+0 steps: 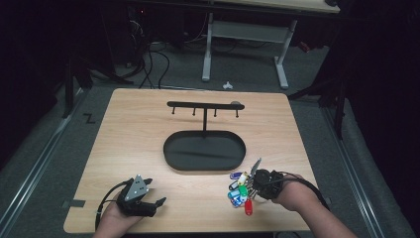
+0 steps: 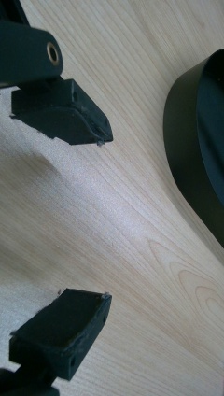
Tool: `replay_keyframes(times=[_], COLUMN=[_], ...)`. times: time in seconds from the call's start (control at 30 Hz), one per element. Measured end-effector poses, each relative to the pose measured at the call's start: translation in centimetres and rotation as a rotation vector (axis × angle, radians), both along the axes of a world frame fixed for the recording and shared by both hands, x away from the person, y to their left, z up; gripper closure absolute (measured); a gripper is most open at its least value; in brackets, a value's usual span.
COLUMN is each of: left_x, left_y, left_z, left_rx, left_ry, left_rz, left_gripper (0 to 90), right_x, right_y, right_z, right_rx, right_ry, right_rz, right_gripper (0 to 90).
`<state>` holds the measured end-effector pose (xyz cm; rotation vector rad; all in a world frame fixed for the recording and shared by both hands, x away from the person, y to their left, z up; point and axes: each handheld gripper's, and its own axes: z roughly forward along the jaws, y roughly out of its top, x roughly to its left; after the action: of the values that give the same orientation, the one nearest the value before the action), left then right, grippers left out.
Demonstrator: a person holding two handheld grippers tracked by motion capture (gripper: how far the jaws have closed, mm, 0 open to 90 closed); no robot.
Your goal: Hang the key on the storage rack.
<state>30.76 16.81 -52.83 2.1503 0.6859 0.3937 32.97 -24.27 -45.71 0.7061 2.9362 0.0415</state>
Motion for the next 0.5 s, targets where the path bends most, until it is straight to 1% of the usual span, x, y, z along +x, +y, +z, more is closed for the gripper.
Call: replay_keyframes(times=[0.03,0.07,0.1,0.33,0.47,0.5], left_x=[0.0,0.0,0.0,-0.1,-0.1,-0.1], left_y=[0.0,0.0,0.0,0.0,0.0,0.0], left_z=[0.0,0.0,0.0,0.0,0.0,0.0], left_rx=[0.0,0.0,0.001,0.003,0.003,0.003], left_ry=[0.0,0.0,0.0,0.002,0.002,0.002], left_rz=[-0.001,-0.001,0.0,-0.002,-0.002,-0.002], left_gripper=[19.0,19.0,19.0,19.0,19.0,19.0], right_x=[-0.1,-0.1,-0.2,-0.5,-0.5,-0.5], right_y=[-0.1,-0.1,-0.2,-0.3,-0.5,-0.5], right_z=[0.4,0.4,0.7,1.7,2.8,2.8], right_rx=[0.0,0.0,-0.003,-0.021,-0.02,-0.02], right_ry=[-0.012,-0.012,-0.022,-0.052,-0.08,-0.08], right_rz=[-0.001,-0.001,0.001,0.006,0.0,0.0], right_gripper=[87.3,87.3,87.4,87.4,87.4,87.4])
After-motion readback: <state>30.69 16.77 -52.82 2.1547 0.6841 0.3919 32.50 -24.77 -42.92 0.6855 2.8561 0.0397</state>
